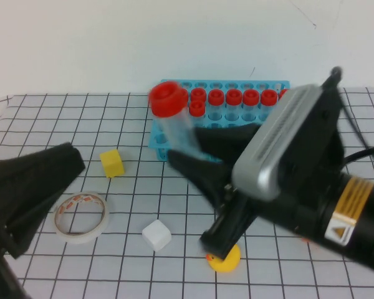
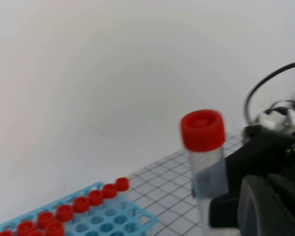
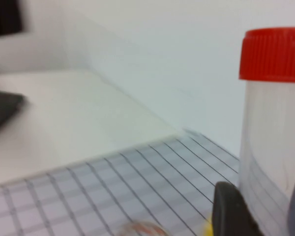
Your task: Place the test tubes
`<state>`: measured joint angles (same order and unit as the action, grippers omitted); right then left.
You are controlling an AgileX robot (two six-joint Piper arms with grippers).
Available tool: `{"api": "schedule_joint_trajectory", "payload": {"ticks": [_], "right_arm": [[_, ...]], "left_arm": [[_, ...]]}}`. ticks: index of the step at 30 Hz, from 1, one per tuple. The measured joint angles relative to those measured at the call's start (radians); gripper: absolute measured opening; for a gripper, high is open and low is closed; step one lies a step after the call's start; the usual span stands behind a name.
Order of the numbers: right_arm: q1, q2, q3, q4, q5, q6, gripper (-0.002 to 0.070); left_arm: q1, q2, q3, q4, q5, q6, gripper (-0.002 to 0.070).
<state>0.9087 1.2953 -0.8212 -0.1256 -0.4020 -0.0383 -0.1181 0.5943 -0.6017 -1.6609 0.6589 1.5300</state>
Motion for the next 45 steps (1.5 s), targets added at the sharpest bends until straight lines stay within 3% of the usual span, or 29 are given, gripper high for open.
{"api": "schedule_joint_trajectory", "payload": {"ticks": [4,6,13,16,24,33,45], "right_arm": [[0.068,0.027,0.0,-0.01,-0.083,0.0,0.0235],[0.092,0.037,0.0,-0.014,-0.099,0.0,0.0235],[0.129,0.046,0.0,-0.019,-0.111,0.0,0.0235],[0.129,0.046,0.0,-0.021,-0.115,0.0,0.0235],[0.129,0.051,0.0,-0.152,-0.187,0.009,0.0235],[0.126,0.125,0.0,-0.176,-0.33,0.079,0.0235],[0.128,0.147,0.0,-0.185,-0.346,0.203,0.0235]], "left_arm": [[0.0,0.0,-0.008,0.0,0.037,-0.04,0.0005],[0.0,0.0,-0.008,0.0,0.037,-0.064,0.0041],[0.0,0.0,-0.008,0.0,0.026,-0.078,0.0405],[0.0,0.0,-0.008,0.0,0.007,-0.076,0.0471],[0.0,0.025,-0.008,-0.015,0.004,-0.074,0.0492],[0.0,0.027,-0.008,-0.017,0.021,-0.074,0.0494],[0.0,0.029,-0.008,-0.017,0.063,-0.053,0.0494]]}}
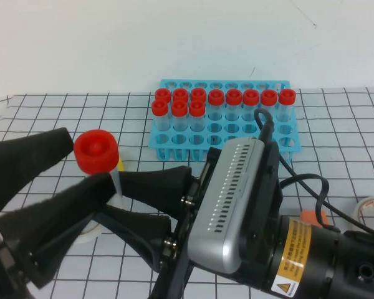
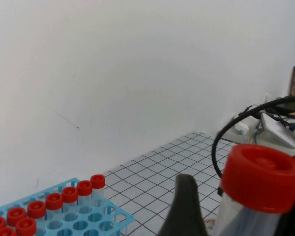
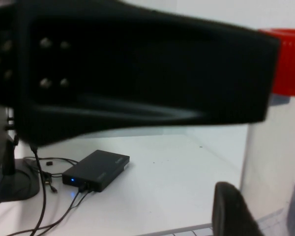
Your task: Place the test tubes
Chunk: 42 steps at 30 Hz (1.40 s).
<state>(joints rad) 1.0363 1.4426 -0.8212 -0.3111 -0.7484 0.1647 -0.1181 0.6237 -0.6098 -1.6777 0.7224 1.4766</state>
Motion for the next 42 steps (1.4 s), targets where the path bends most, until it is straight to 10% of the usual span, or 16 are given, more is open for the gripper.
{"api": "schedule_joint_trajectory", "payload": {"ticks": [24,31,42], "right_arm": [[0.0,0.002,-0.07,-0.161,0.145,0.104,0.0235],[0.0,0.02,-0.07,-0.184,0.149,0.113,0.0235],[0.0,0.02,-0.07,-0.205,0.151,0.066,0.0235]], "left_arm": [[0.0,0.0,0.0,0.032,0.011,0.032,0.049],[0.0,0.002,0.0,0.036,-0.005,0.034,0.0256],[0.0,0.002,0.0,0.048,-0.005,0.036,0.0263]]}}
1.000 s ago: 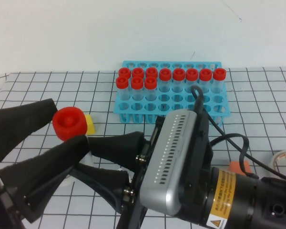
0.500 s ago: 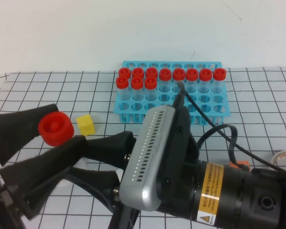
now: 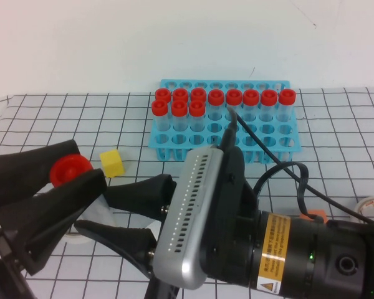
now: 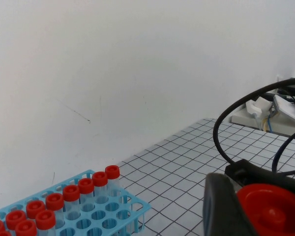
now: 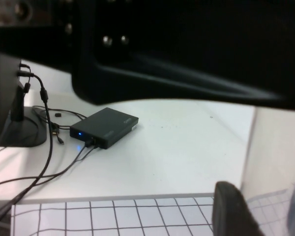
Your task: Place the test tubes
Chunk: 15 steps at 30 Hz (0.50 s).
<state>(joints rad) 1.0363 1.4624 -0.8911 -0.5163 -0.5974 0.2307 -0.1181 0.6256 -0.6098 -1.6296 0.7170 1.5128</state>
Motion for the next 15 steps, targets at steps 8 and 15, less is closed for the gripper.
{"api": "schedule_joint_trajectory", "payload": {"ticks": [8,15], "right_arm": [[0.002,-0.016,0.0,-0.015,0.011,-0.029,0.041],[0.002,-0.171,0.0,-0.023,0.191,-0.019,0.0513]], "left_arm": [[0.0,0.002,0.0,0.003,0.009,0.002,0.0263],[0.0,0.002,0.0,-0.011,0.009,0.002,0.0263]]}}
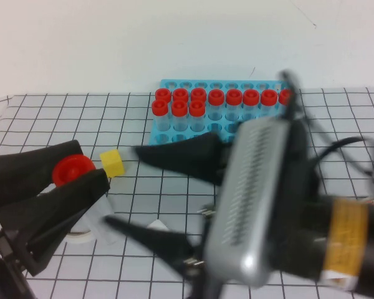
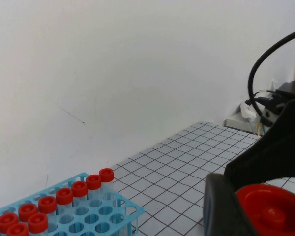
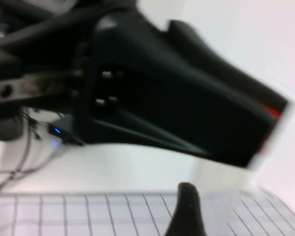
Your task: Place the test tubes
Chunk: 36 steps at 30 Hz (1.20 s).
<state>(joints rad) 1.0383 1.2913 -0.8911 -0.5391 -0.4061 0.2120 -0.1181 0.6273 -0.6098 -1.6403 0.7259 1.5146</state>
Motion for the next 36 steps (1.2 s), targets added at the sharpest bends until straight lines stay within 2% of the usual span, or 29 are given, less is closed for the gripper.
{"api": "schedule_joint_trajectory", "payload": {"ticks": [5,8,10,15,17,21,24,28,36], "right_arm": [[0.004,-0.153,0.0,0.0,0.334,0.045,0.051],[0.004,-0.251,0.0,0.007,0.53,0.077,0.0449],[0.004,-0.324,0.0,0.018,0.657,0.085,0.0361],[0.004,-0.482,0.0,0.052,0.953,0.067,0.0084],[0.004,-0.53,0.0,0.086,1.064,0.004,0.0038],[0.004,-0.615,0.008,0.207,1.273,-0.225,0.0006],[0.004,-0.663,0.05,0.298,1.363,-0.317,0.0001],[0.004,-0.702,0.123,0.387,1.387,-0.361,-0.0001],[0.004,-0.707,0.181,0.412,1.411,-0.367,-0.0001]], "left_arm": [[0.0,0.0,0.0,-0.013,0.0,0.014,0.0263],[0.0,0.0,0.0,-0.013,0.0,0.023,0.0263],[0.0,0.0,0.0,-0.013,0.0,0.025,0.0263],[0.0,0.0,0.0,-0.013,-0.017,0.051,0.0263],[0.0,0.0,0.0,-0.013,-0.028,0.084,0.0263],[0.0,0.0,0.0,-0.013,-0.049,0.136,0.0263],[0.0,0.0,0.0,-0.014,-0.067,0.15,0.0263],[0.0,0.002,0.0,-0.017,-0.084,0.156,0.0263],[0.0,0.002,0.0,-0.019,-0.125,0.177,0.0263]]}}
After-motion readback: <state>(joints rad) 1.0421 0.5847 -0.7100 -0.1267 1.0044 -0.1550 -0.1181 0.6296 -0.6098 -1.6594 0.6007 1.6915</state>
